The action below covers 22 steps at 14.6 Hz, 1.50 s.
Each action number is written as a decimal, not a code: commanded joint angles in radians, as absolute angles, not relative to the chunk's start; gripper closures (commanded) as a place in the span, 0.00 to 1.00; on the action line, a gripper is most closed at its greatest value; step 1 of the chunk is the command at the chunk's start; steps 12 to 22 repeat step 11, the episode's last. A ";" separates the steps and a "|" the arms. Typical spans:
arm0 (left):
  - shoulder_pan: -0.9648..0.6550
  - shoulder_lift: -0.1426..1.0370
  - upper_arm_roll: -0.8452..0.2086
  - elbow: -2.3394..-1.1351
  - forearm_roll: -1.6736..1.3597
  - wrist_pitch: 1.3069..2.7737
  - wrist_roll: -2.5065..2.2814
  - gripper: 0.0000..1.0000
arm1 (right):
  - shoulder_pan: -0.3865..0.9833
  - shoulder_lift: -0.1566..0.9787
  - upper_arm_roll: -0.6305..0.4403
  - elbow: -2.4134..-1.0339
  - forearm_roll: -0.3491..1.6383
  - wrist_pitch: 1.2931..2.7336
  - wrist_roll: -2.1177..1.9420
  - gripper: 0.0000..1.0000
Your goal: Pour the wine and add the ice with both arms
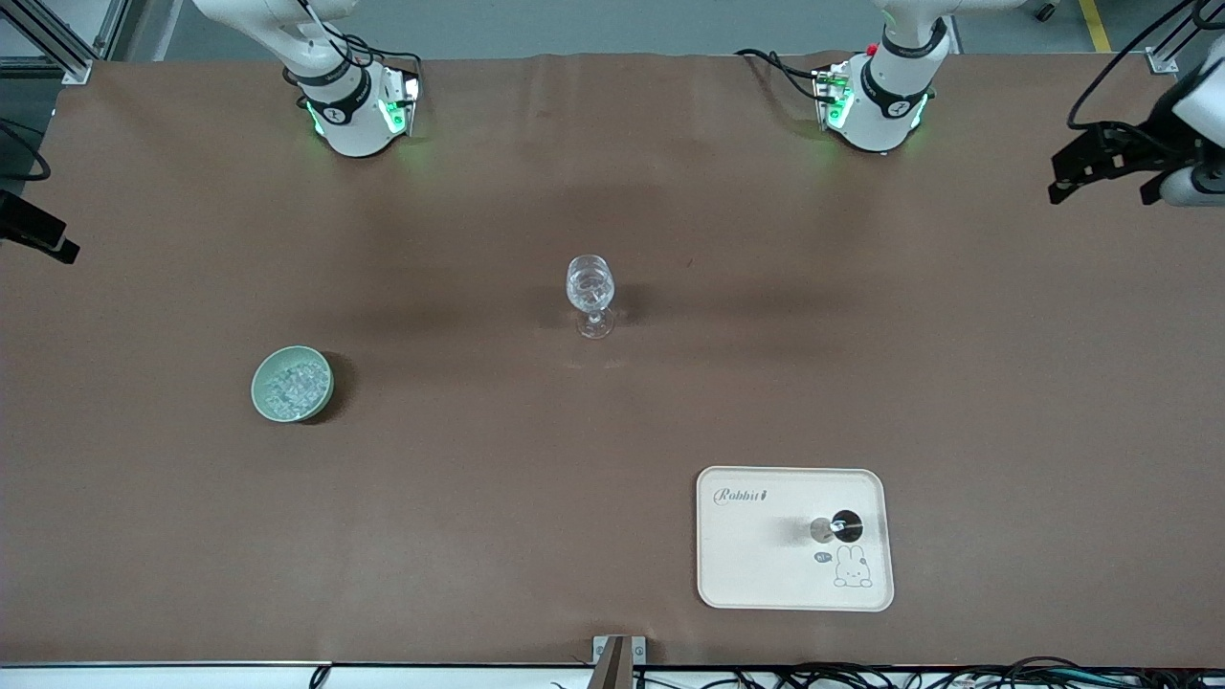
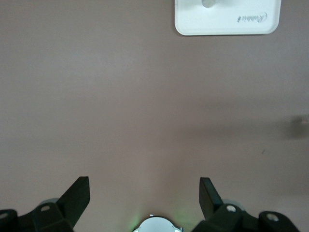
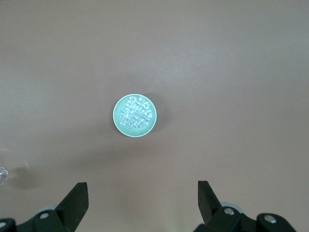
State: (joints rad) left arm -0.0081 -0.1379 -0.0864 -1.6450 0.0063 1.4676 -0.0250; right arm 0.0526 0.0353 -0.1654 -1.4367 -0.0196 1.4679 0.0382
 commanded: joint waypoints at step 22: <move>0.003 -0.147 -0.117 -1.634 0.017 1.497 -0.040 0.00 | 0.057 0.021 -0.164 -1.448 -0.008 1.453 0.032 0.00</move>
